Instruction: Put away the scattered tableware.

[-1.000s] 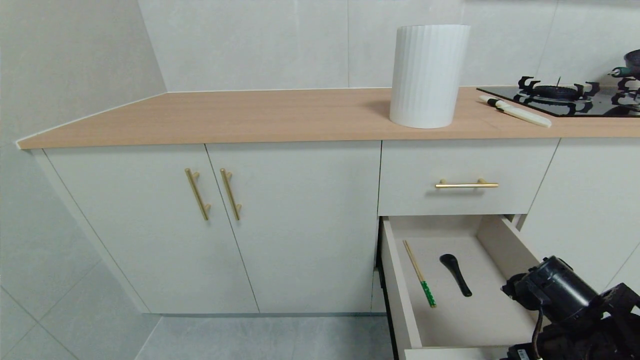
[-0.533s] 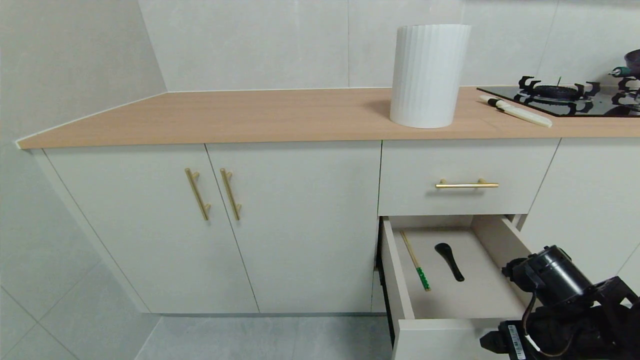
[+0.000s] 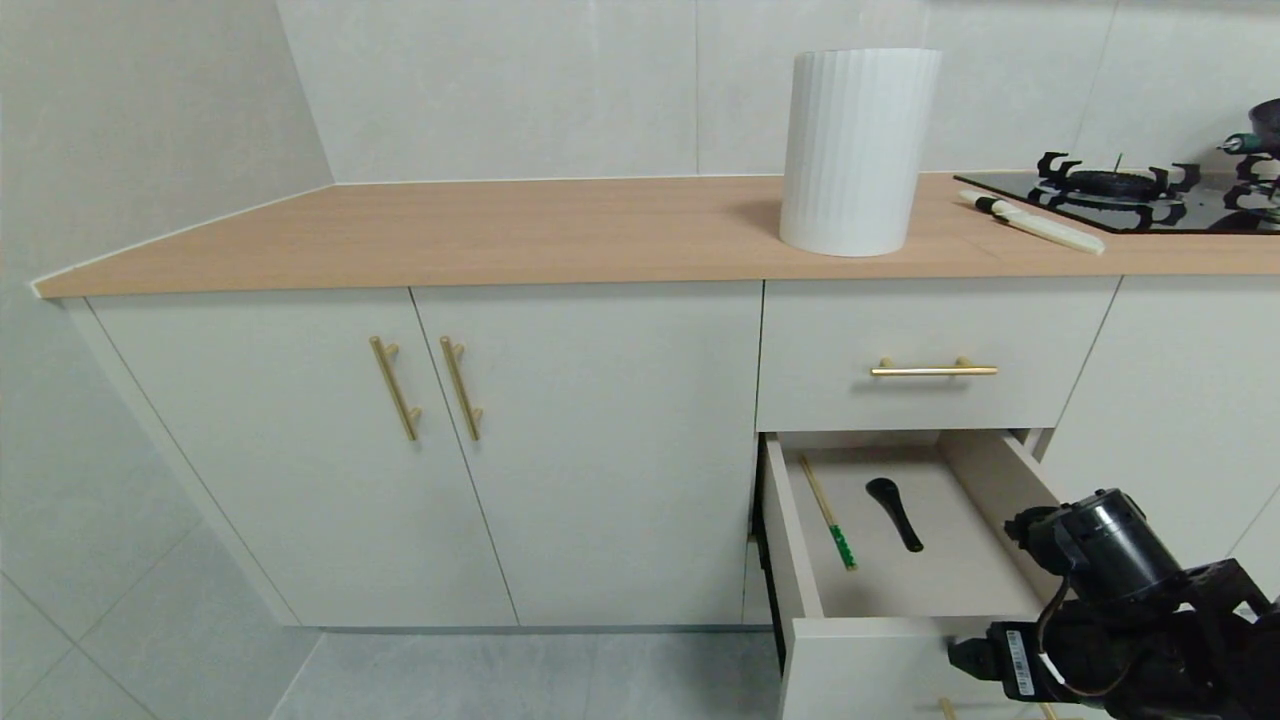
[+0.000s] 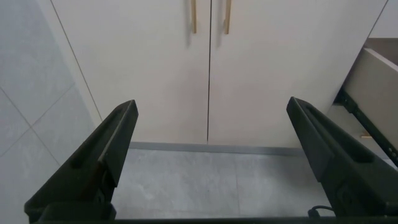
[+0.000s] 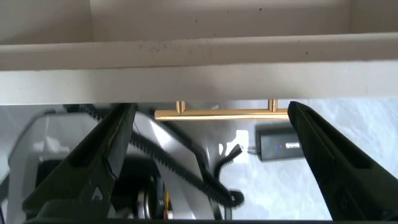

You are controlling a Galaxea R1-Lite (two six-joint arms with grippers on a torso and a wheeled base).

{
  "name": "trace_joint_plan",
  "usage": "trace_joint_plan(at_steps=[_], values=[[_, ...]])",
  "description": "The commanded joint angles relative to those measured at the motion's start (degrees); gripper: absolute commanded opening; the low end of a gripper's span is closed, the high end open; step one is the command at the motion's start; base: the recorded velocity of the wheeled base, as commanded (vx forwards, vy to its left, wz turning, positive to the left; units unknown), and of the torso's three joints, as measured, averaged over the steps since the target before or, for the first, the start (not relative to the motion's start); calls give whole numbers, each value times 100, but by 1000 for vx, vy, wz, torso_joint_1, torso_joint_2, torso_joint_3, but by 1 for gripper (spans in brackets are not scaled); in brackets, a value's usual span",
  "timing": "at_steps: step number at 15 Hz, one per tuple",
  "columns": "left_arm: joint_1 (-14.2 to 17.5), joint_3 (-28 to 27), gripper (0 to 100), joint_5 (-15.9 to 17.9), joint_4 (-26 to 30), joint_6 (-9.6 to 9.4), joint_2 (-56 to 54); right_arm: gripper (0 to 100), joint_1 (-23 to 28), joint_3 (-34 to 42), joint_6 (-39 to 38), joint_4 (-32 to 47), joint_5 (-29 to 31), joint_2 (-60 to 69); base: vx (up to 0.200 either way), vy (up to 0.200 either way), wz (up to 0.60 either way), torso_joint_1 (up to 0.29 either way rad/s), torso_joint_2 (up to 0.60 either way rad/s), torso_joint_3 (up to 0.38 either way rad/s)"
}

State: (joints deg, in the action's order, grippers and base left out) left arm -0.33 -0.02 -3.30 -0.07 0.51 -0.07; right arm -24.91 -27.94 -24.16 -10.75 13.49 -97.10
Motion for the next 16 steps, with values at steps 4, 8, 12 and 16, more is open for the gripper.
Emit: trace_joint_plan(at_steps=[4,8,12,16], values=[[-2,2,100,-4,-1,2,7,100,161,113,131,-762,4,-406,0,0,0,0,0,0],[-2,2,100,-4,-1,2,7,100,381,87,544,-1351,-22,-679,0,0,0,0,0,0],[-2,2,100,-4,-1,2,7,100,487,-194,808,-1412,-22,-872,0,0,0,0,0,0],[-2,2,100,-4,-1,2,7,100,618,-634,1001,-1412,-49,-1074,0,0,0,0,0,0]])
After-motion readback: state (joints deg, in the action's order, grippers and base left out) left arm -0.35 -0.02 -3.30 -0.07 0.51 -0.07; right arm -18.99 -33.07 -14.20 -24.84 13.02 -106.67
